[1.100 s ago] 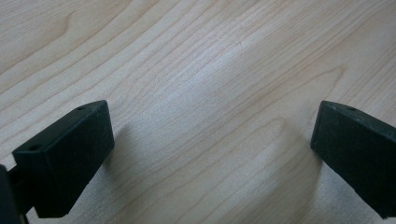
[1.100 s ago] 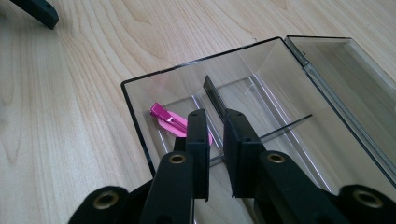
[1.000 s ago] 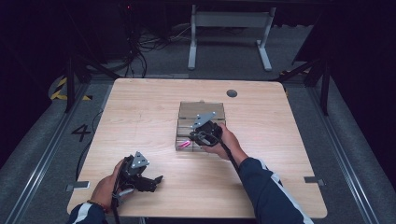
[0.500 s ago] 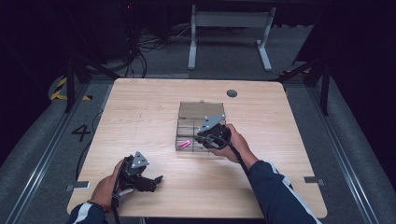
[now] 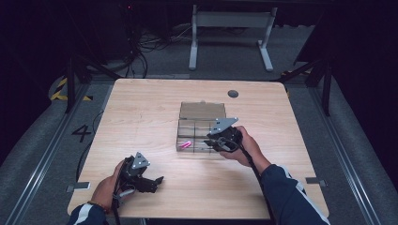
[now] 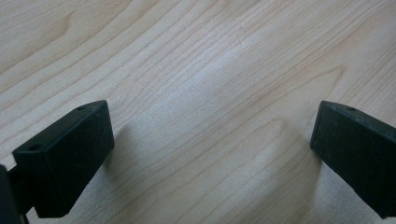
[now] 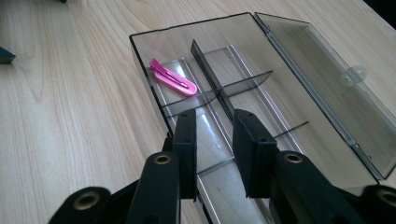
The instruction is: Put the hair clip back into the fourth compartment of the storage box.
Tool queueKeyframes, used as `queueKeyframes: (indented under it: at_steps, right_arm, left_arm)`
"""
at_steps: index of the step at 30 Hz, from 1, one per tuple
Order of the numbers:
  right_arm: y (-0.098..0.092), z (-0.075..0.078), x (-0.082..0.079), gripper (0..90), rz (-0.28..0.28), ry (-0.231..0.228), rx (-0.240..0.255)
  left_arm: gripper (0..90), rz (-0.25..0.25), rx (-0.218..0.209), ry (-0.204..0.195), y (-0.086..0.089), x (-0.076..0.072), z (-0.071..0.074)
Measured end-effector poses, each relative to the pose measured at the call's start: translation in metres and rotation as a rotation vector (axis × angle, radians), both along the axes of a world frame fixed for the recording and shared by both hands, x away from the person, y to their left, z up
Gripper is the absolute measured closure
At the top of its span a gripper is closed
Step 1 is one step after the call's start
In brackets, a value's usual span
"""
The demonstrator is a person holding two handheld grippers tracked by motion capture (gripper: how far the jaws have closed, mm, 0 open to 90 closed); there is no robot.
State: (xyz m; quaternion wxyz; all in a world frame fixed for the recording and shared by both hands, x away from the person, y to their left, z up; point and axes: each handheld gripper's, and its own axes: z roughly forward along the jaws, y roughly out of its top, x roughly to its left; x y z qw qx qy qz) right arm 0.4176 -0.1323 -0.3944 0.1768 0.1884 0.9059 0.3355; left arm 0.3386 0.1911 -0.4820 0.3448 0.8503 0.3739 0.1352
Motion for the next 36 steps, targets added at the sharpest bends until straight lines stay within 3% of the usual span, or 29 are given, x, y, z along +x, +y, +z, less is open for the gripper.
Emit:
queueKeyframes:
  at_steps: [23, 36]
  right_arm:
    - [-0.032, 0.008, -0.016, 67.3, -0.027, -0.026, 0.013]
    - [-0.059, 0.007, -0.026, 61.9, -0.046, -0.029, 0.009]
  left_arm:
    - [0.3, 0.000, -0.001, 0.000, 0.000, 0.000, 0.000]
    - [0.4, 0.001, -0.003, -0.003, 0.000, 0.000, 0.000]
